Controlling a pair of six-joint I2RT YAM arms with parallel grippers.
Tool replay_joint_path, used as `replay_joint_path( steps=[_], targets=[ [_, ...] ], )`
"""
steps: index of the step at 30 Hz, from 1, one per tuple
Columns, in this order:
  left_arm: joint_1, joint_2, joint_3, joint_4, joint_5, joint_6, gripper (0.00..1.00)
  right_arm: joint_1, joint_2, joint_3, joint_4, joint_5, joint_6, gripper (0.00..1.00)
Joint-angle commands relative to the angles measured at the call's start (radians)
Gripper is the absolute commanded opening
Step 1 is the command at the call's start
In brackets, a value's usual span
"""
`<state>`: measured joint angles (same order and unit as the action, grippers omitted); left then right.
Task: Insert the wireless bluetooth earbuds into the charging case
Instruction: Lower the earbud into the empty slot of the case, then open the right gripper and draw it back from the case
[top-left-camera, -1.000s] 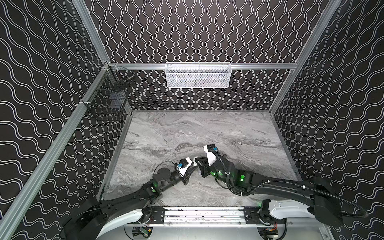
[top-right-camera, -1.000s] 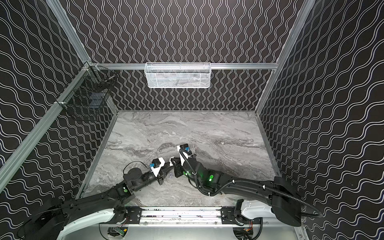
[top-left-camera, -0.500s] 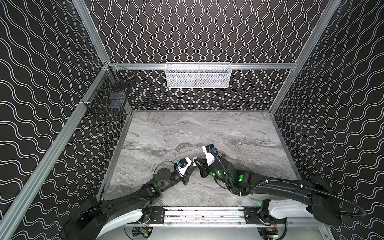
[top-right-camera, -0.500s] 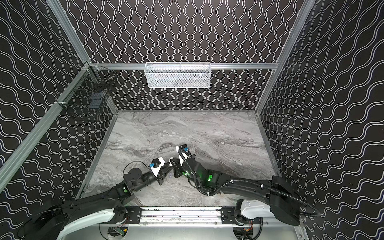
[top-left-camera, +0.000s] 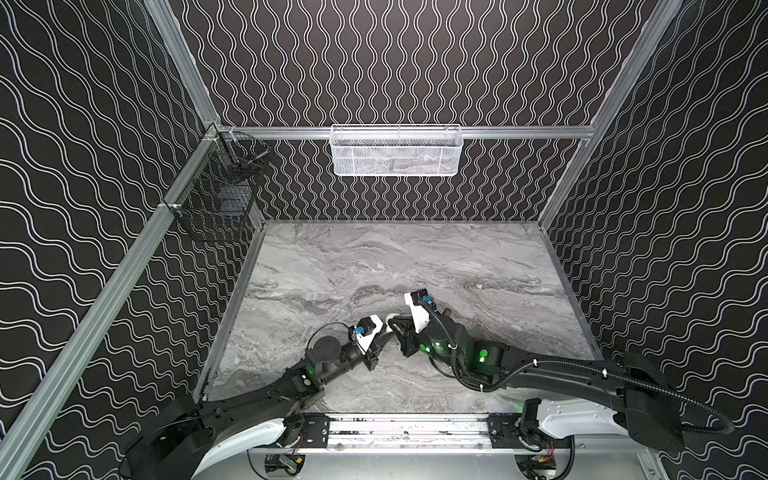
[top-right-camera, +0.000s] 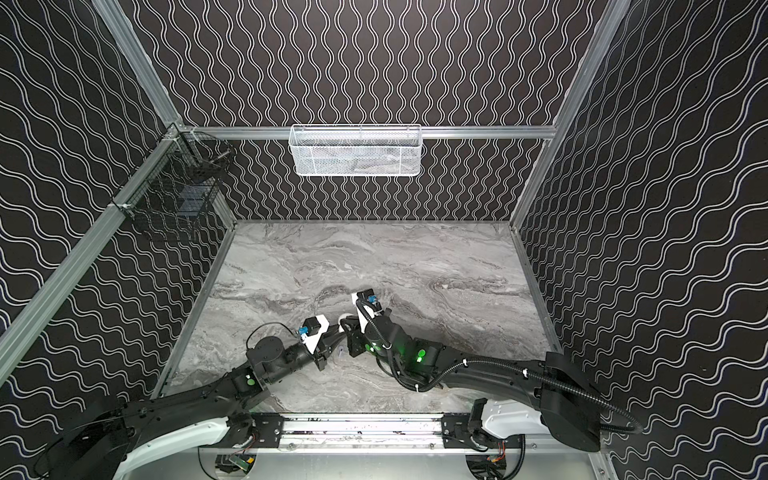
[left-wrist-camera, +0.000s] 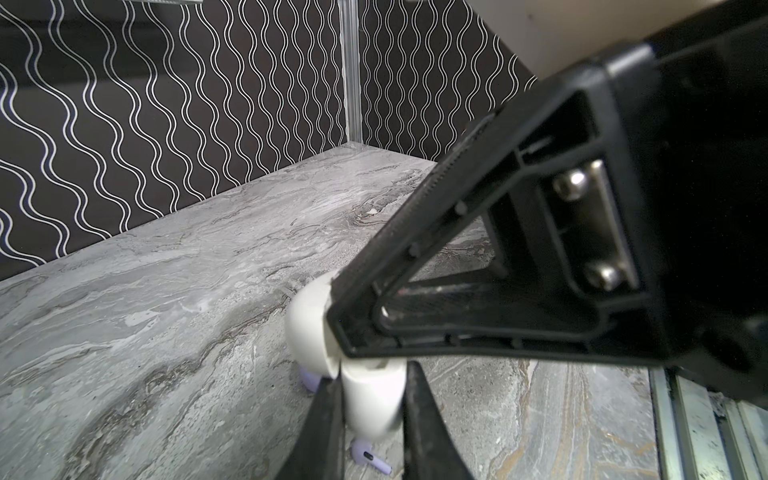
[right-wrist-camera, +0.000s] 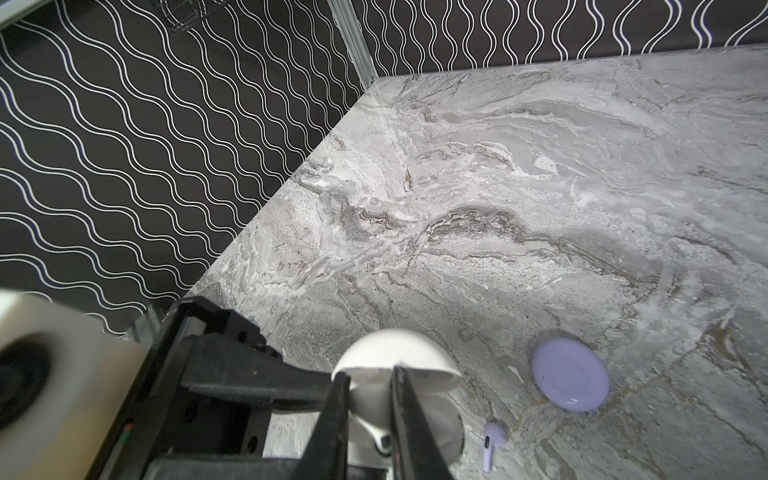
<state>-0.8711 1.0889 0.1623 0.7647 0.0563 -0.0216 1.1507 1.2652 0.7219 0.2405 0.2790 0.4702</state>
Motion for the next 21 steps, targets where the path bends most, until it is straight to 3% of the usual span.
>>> replay_joint_path(
  steps=[1, 14, 21],
  targets=[
    [0.001, -0.001, -0.001, 0.053, -0.020, -0.004, 0.00, 0.004, -0.001, 0.000, -0.018, -0.046, 0.010, 0.08],
    [0.002, -0.006, -0.004, 0.056, -0.030, -0.008, 0.00, 0.006, 0.005, -0.008, -0.017, -0.041, 0.022, 0.10],
    [0.002, -0.011, -0.005, 0.054, -0.030, -0.007, 0.00, 0.009, 0.017, -0.001, -0.027, -0.038, 0.022, 0.18]
  ],
)
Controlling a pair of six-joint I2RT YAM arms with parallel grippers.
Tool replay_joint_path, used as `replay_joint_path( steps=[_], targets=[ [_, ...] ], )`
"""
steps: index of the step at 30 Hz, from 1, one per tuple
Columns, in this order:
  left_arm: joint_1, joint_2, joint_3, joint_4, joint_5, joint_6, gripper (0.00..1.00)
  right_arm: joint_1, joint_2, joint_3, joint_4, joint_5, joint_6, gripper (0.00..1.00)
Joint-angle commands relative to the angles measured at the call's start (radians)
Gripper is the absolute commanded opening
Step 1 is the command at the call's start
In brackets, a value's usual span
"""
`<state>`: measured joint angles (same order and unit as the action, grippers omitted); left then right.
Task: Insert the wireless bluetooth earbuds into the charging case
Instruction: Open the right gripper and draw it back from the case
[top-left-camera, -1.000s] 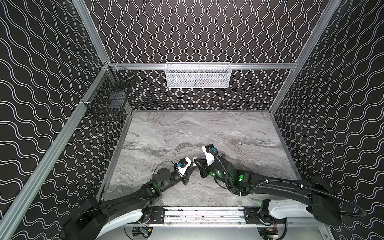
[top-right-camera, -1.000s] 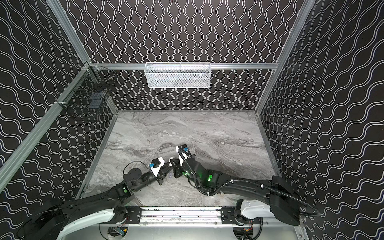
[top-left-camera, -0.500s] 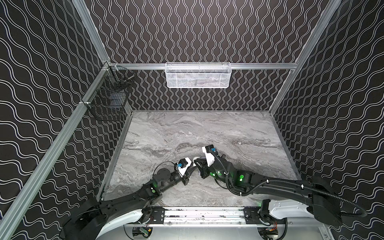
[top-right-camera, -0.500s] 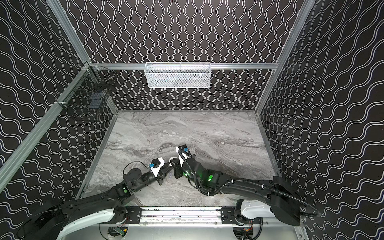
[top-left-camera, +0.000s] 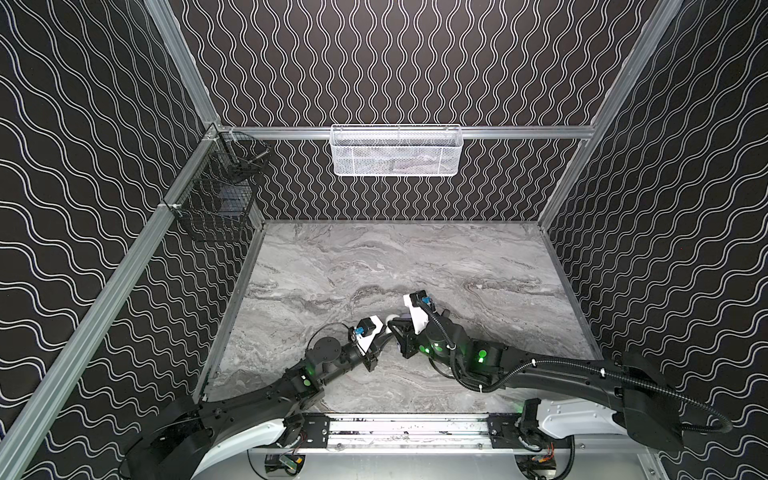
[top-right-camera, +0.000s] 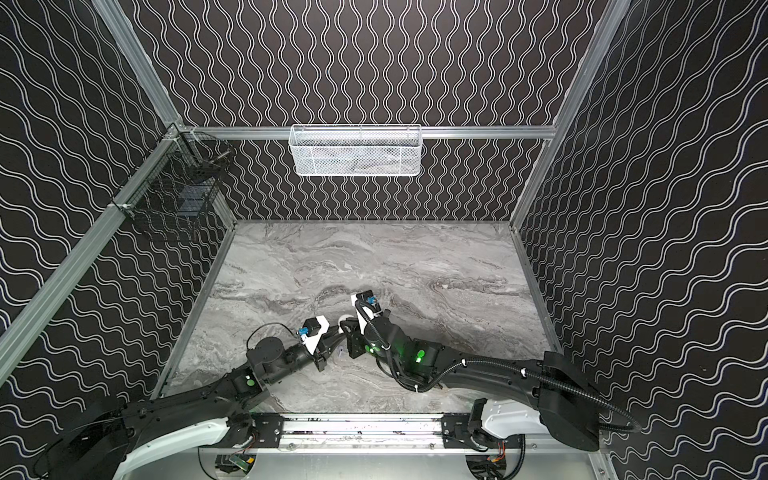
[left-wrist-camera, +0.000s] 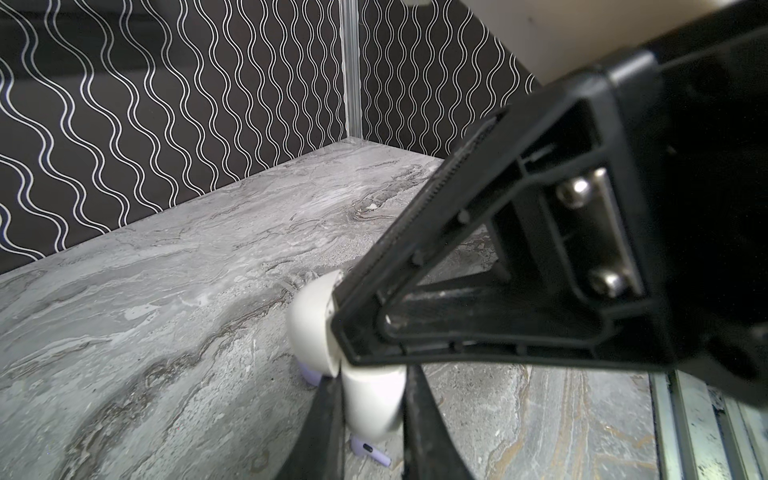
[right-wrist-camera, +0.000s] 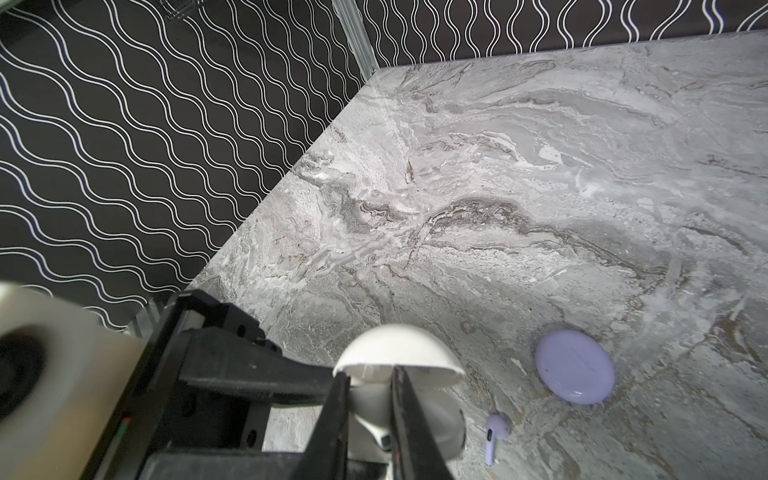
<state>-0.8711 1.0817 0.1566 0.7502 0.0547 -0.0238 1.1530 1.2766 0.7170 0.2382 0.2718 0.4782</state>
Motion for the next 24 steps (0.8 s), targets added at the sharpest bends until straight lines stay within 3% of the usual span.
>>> replay_joint_path(
  steps=[1, 24],
  targets=[
    [0.001, -0.005, 0.000, 0.069, -0.029, -0.004, 0.00, 0.009, 0.007, 0.005, -0.027, -0.028, 0.014, 0.19],
    [0.001, -0.003, 0.004, 0.060, -0.012, 0.007, 0.00, 0.011, -0.034, 0.014, -0.033, 0.021, -0.013, 0.30]
  ],
)
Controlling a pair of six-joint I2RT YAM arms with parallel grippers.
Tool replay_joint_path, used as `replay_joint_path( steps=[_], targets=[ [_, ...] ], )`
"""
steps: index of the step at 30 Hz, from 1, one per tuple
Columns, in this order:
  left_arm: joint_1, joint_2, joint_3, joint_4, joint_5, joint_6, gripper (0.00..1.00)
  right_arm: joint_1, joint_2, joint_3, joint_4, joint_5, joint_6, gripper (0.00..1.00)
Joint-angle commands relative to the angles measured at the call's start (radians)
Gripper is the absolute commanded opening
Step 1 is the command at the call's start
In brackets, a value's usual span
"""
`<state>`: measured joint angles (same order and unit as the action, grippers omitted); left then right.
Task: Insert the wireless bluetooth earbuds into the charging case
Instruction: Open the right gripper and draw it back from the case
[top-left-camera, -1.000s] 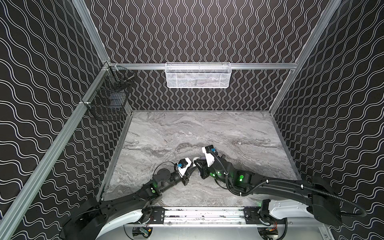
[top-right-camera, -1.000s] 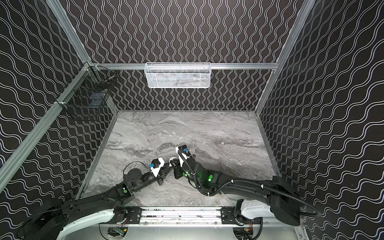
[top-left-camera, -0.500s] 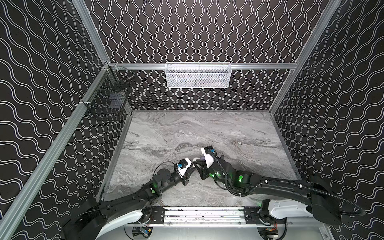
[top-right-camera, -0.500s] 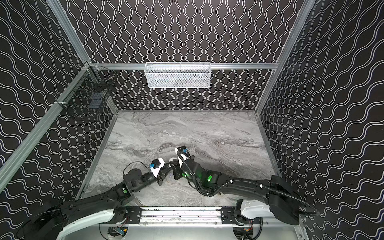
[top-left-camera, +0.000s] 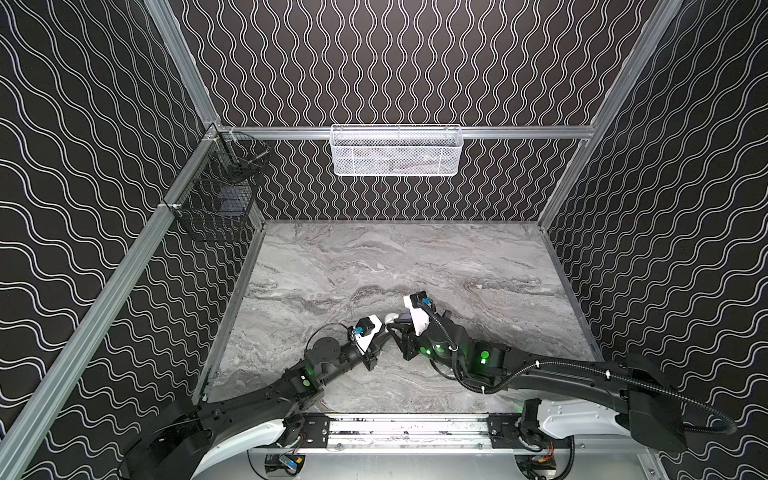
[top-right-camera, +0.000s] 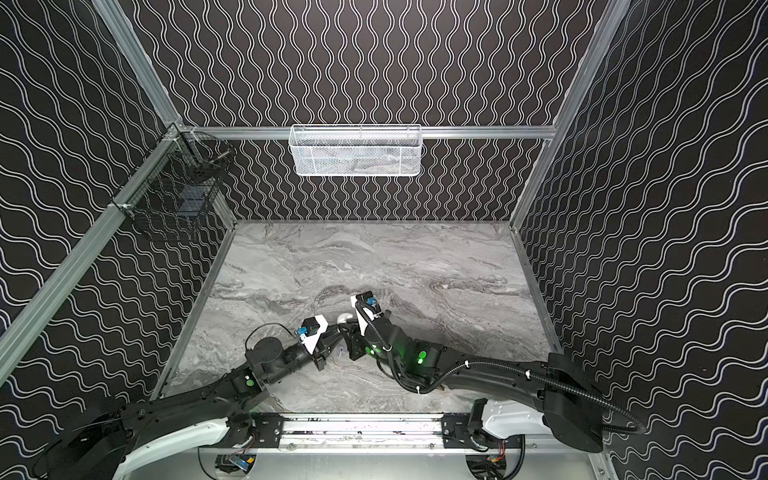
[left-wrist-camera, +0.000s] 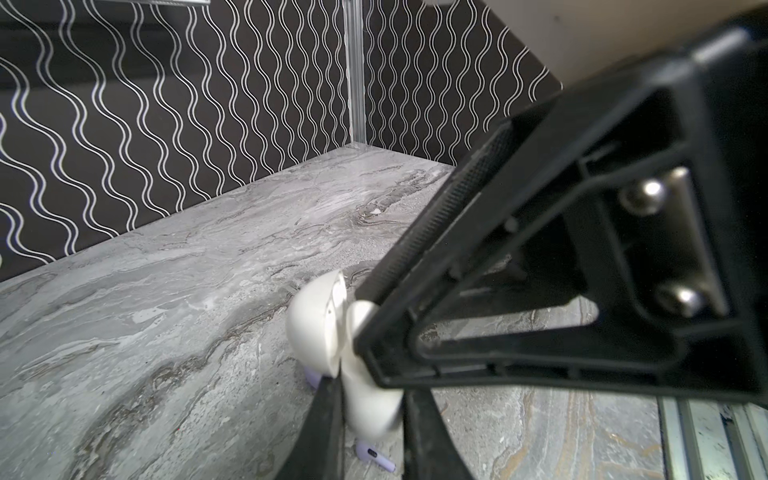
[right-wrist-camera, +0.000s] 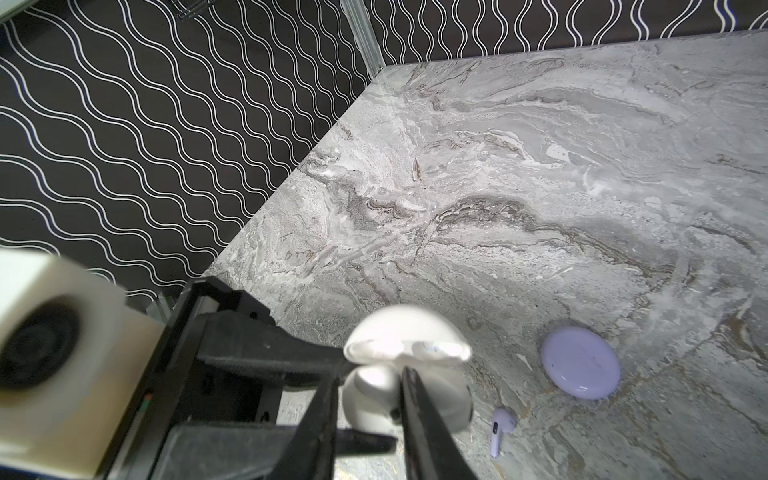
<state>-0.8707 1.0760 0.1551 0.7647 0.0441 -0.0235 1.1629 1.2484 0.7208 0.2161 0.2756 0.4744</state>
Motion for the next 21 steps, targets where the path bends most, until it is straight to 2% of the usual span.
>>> replay_joint_path(
  steps=[1, 17, 21],
  targets=[
    [0.001, 0.003, 0.007, 0.045, -0.001, 0.008, 0.00, 0.001, -0.006, 0.012, -0.012, 0.017, -0.012, 0.30],
    [0.001, 0.011, 0.017, 0.032, 0.011, 0.017, 0.00, 0.001, -0.067, 0.022, -0.042, 0.052, -0.026, 0.33],
    [0.001, 0.017, 0.018, 0.035, 0.013, 0.017, 0.00, -0.002, -0.082, 0.039, -0.109, 0.113, -0.003, 0.34]
  ],
)
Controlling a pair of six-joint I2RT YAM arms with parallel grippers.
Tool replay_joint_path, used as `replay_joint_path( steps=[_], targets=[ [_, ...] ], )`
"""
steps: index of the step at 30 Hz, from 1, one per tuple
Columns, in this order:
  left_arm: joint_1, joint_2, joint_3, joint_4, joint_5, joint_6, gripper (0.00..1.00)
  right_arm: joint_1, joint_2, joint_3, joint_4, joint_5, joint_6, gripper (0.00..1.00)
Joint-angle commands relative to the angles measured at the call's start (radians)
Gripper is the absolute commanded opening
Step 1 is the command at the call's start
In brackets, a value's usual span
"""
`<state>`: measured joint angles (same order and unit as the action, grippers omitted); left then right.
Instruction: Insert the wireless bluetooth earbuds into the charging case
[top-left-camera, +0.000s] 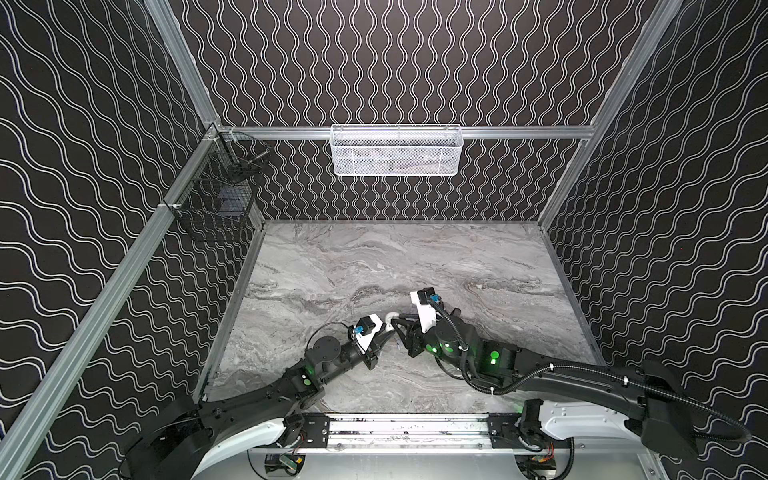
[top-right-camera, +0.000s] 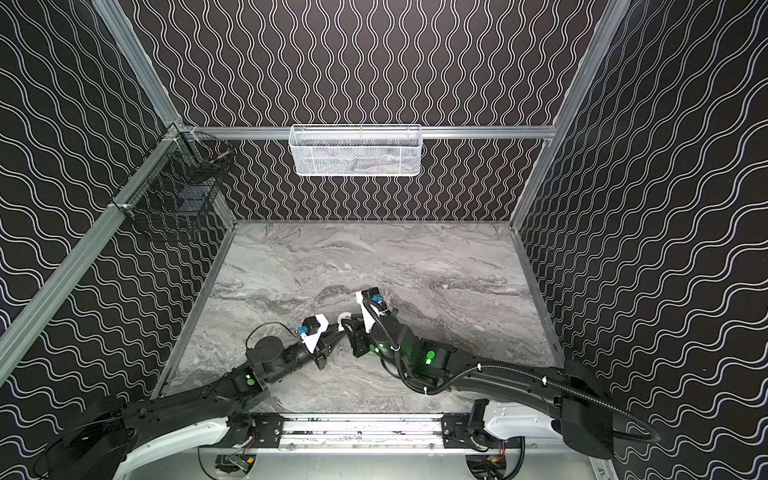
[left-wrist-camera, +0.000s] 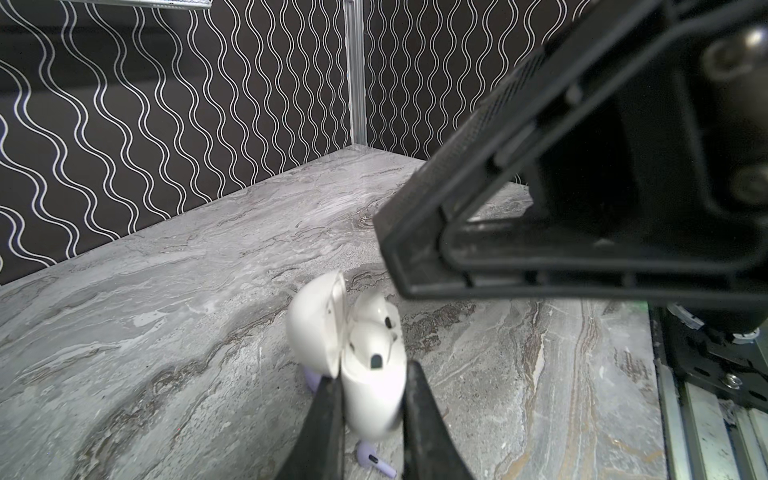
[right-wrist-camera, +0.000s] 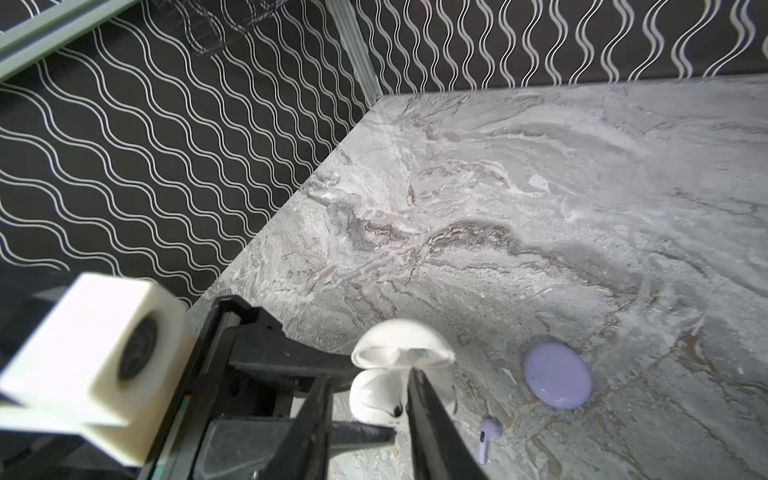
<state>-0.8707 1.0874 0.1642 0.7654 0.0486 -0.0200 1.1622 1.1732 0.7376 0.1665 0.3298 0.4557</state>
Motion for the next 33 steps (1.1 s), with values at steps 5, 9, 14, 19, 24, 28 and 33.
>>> replay_joint_path(
  steps=[5, 9, 14, 19, 24, 28, 33],
  targets=[
    [0.001, 0.004, 0.008, 0.041, 0.013, 0.020, 0.00, -0.013, -0.021, 0.036, -0.131, 0.081, 0.025, 0.36],
    [0.001, 0.006, 0.009, 0.038, 0.016, 0.023, 0.00, -0.039, -0.050, 0.039, -0.184, 0.081, 0.036, 0.37],
    [-0.001, 0.018, 0.008, 0.061, 0.040, 0.021, 0.00, -0.103, -0.081, 0.059, -0.271, 0.031, 0.061, 0.41],
    [-0.002, 0.029, 0.011, 0.074, 0.060, 0.022, 0.00, -0.189, -0.097, 0.081, -0.352, -0.061, 0.082, 0.42],
    [-0.007, 0.047, 0.014, 0.097, 0.098, 0.022, 0.00, -0.283, -0.073, 0.124, -0.449, -0.184, 0.077, 0.43],
    [-0.008, 0.061, 0.017, 0.110, 0.127, 0.020, 0.00, -0.324, -0.069, 0.138, -0.468, -0.252, 0.065, 0.43],
    [-0.010, 0.082, 0.029, 0.112, 0.157, 0.021, 0.00, -0.374, -0.048, 0.172, -0.482, -0.345, 0.051, 0.44]
  ],
)
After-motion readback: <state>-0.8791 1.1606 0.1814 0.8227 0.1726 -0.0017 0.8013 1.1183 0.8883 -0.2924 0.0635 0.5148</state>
